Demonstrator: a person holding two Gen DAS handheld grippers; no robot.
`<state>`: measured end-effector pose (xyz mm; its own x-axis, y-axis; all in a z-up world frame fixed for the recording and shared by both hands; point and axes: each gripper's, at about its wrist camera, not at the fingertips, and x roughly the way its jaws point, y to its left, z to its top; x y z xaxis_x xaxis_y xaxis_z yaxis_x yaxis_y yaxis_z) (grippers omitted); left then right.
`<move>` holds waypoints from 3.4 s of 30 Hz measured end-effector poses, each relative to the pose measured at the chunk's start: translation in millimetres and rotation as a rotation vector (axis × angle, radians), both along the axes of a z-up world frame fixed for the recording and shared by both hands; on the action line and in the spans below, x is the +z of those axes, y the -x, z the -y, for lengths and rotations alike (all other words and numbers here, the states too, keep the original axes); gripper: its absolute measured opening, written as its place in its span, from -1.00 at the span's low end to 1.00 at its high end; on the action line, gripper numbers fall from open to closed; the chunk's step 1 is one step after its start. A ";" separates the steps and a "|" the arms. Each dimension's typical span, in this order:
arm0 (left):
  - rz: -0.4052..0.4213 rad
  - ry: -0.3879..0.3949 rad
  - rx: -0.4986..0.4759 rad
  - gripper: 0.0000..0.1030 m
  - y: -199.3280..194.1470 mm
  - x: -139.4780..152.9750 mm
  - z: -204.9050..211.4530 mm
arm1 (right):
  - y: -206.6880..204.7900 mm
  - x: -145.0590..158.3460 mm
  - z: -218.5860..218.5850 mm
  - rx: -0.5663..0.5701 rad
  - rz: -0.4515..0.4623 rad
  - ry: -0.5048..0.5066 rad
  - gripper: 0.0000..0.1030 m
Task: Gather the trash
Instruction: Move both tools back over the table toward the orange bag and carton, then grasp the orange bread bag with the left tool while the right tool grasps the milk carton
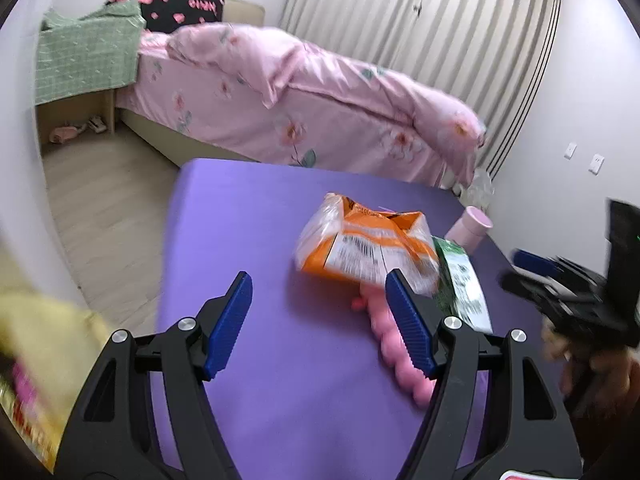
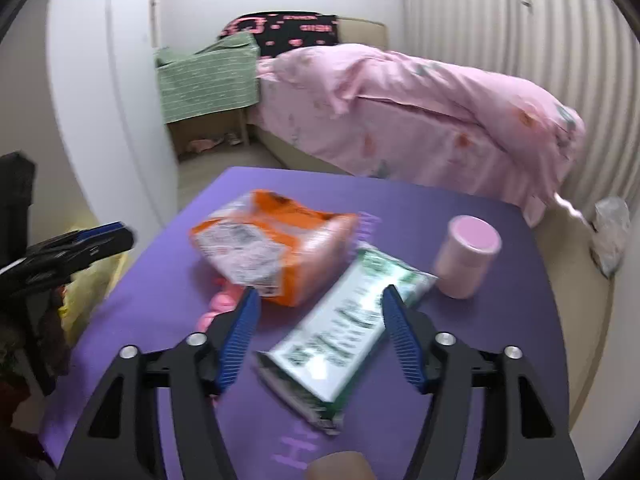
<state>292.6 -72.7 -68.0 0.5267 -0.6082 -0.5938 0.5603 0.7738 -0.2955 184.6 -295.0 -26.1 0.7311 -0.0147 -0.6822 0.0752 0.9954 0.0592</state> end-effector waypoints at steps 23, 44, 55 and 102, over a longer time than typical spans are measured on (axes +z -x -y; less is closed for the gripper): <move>-0.119 -0.086 0.048 -0.55 9.6 -10.5 5.8 | -15.0 -47.4 40.9 -0.069 -0.100 -0.096 0.34; -0.150 -0.107 0.074 -0.36 71.6 -28.8 -32.5 | 10.7 -48.8 26.9 -0.024 -0.159 0.005 0.34; -0.127 -0.089 0.100 -0.23 75.8 -20.3 -32.8 | -7.3 -30.5 11.6 -0.086 -0.076 0.046 0.34; -0.113 -0.067 0.028 -0.07 82.0 -23.4 -33.4 | -44.0 -35.7 39.2 0.001 -0.159 -0.116 0.07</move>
